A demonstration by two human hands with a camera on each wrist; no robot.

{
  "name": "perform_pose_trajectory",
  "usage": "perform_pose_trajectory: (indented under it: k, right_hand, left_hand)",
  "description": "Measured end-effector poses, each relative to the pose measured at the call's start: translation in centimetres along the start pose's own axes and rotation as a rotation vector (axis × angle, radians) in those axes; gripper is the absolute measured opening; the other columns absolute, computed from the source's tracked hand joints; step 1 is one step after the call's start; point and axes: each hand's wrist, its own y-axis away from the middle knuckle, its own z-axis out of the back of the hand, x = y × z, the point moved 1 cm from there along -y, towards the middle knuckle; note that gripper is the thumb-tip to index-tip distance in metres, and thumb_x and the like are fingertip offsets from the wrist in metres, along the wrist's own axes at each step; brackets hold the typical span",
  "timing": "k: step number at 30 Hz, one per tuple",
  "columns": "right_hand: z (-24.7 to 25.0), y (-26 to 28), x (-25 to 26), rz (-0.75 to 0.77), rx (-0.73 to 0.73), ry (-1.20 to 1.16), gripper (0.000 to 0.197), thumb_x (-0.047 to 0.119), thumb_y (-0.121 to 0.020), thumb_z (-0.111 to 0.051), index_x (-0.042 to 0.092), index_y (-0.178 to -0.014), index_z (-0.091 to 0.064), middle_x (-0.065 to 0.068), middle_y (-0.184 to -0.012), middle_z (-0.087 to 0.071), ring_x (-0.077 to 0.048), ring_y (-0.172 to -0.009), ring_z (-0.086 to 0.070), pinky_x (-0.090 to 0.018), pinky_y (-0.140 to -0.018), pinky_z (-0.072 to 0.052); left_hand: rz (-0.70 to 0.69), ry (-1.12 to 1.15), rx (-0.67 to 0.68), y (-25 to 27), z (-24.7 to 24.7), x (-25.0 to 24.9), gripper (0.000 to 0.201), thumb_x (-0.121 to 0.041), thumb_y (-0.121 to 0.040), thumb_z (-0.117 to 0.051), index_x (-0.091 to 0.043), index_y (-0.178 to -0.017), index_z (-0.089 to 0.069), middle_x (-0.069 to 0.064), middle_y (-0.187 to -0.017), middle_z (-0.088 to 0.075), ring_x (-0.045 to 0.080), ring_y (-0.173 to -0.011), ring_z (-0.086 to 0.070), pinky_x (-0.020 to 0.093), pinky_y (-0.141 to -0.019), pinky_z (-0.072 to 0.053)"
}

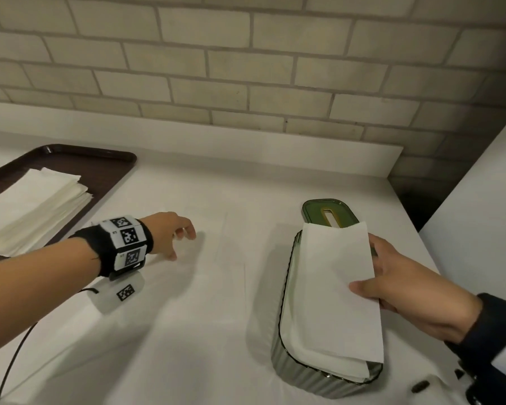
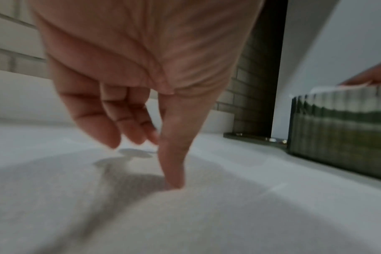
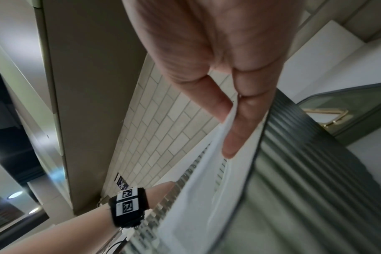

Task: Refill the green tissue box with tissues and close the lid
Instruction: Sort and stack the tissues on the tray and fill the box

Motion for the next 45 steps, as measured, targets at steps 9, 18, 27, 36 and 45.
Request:
perform_pose_trajectory:
  k: [9,18,27,36,45]
  right_hand:
    - [-1.3,-0.3,-0.3,-0.007,0.035,0.128,0.071,-0.009,-0.082,-0.060,0.031,-0.135,-0.034,0.007,-0.118,-0.062,-0.009,-0.107,-0.061,-0.031,-0.097,-0.049]
    - [-1.3,-0.2,0.5,-0.055,0.054,0.505,0.098,0.020,-0.078,-0.073,0.021,-0.149,-0.005,0.006,-0.129,-0.049,-0.006,-0.110,-0.053,-0.011,-0.086,-0.043]
    - [-2.6,2.3,3.0,0.035,-0.038,0.983,0.094,0.045,-0.089,-0.056,0.027,-0.148,0.015,0.007,-0.156,0.003,-0.006,-0.136,-0.028,-0.014,-0.104,-0.030]
    - [-4.0,2.1,5.2,0.139,0.014,0.794,0.070,0.067,-0.074,-0.051,0.037,-0.137,-0.038,0.019,-0.129,-0.051,0.006,-0.116,-0.048,-0.008,-0.093,-0.035]
    - [-5.0,1.5,6.5,0.153,0.044,0.068,0.046,0.049,-0.071,-0.058,0.026,-0.111,-0.063,0.010,-0.100,-0.074,-0.006,-0.093,-0.069,-0.021,-0.083,-0.053]
  left_hand:
    - [-0.135,-0.263,0.134,-2.1,1.6,-0.9,0.057,-0.030,-0.063,-0.084,-0.030,-0.114,-0.057,-0.005,-0.105,-0.040,0.017,-0.102,-0.042,0.025,-0.086,-0.035]
    - [-0.230,-0.235,0.212,-3.3,1.6,-0.6,0.037,-0.025,-0.063,-0.084,-0.032,-0.077,-0.051,-0.015,-0.087,-0.049,0.006,-0.090,-0.049,0.004,-0.065,-0.032]
    - [-0.257,-0.048,0.038,-2.2,3.7,-1.6,0.021,-0.038,-0.077,-0.073,-0.023,-0.092,-0.072,-0.012,-0.080,-0.062,0.006,-0.078,-0.056,0.016,-0.073,-0.040]
    - [-0.335,0.845,-0.093,2.4,7.3,-5.6,0.006,-0.025,-0.084,-0.068,-0.021,-0.080,-0.069,-0.005,-0.064,-0.060,0.011,-0.060,-0.053,0.019,-0.061,-0.046]
    - [-0.378,1.426,0.180,4.2,7.3,-10.7,0.023,-0.026,-0.089,-0.056,-0.014,-0.108,-0.060,-0.004,-0.075,-0.067,0.004,-0.055,-0.061,0.017,-0.052,-0.054]
